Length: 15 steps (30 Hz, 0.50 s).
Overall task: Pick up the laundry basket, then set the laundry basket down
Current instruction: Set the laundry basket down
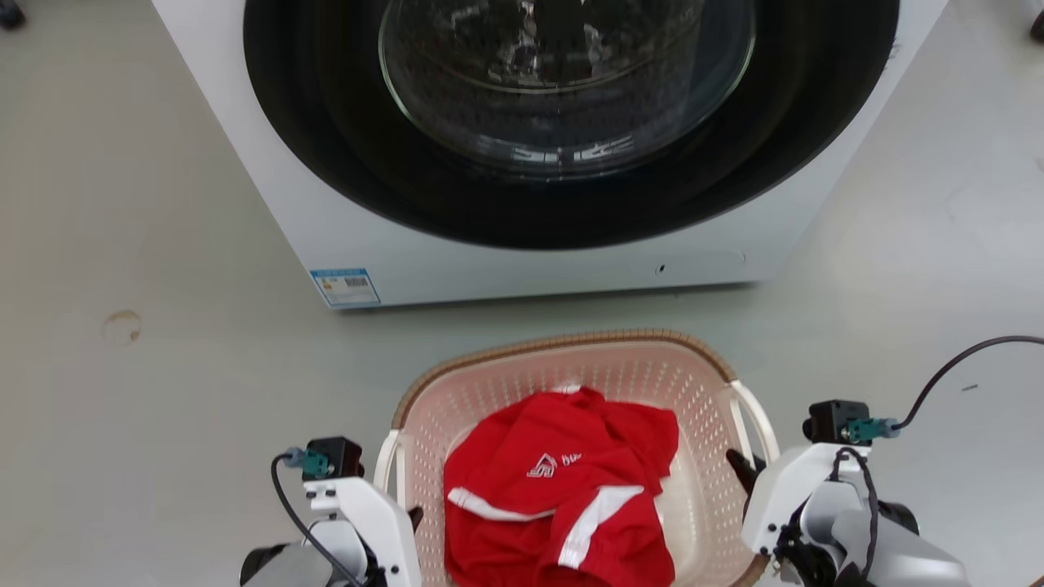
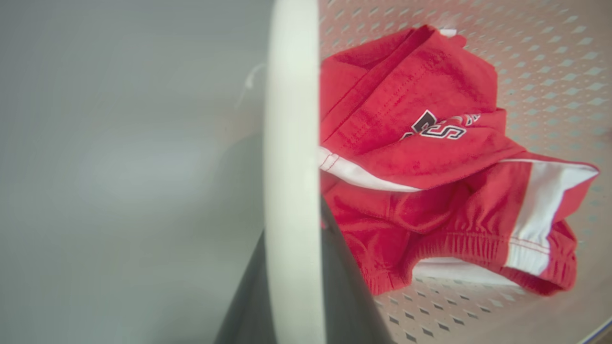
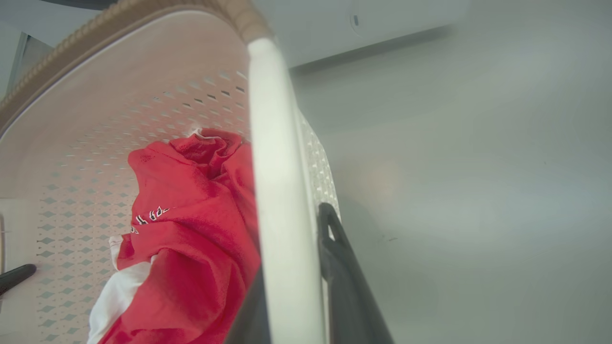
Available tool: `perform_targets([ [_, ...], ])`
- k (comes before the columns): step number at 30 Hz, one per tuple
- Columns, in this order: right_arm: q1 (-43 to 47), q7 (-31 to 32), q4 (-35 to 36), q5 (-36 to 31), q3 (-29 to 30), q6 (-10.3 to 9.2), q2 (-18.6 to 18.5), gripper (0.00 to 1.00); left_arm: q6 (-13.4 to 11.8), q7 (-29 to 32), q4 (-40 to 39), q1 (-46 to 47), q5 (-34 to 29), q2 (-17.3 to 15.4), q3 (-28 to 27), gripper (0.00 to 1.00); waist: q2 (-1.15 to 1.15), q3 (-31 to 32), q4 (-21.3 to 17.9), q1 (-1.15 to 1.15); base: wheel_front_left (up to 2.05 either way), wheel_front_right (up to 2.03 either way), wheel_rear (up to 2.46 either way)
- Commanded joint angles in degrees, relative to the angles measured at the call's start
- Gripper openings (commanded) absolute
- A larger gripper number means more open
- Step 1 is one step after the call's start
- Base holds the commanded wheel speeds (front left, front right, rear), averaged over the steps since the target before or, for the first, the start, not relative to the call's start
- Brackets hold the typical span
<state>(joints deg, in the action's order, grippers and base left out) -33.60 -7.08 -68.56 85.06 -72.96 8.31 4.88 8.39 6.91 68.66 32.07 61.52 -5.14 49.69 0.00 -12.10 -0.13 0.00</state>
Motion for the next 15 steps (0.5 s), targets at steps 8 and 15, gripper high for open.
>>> perform_targets([
  [8,-5.61,-4.15,-4.33,-0.2,1.92,-0.82,-8.77,0.0,-0.9,-2.27,3.12,6.35,-0.75,-5.84,-1.37,0.0,0.0,-10.2,0.74,0.0,0.0,0.0,0.0],
  [15,-8.6,-5.29,-3.77,-0.71,2.27,-0.82,-10.04,0.0,-0.9,-3.72,3.49,10.08,-1.04,-4.8,-1.17,0.0,0.0,-15.59,1.28,0.0,0.0,0.0,0.0],
])
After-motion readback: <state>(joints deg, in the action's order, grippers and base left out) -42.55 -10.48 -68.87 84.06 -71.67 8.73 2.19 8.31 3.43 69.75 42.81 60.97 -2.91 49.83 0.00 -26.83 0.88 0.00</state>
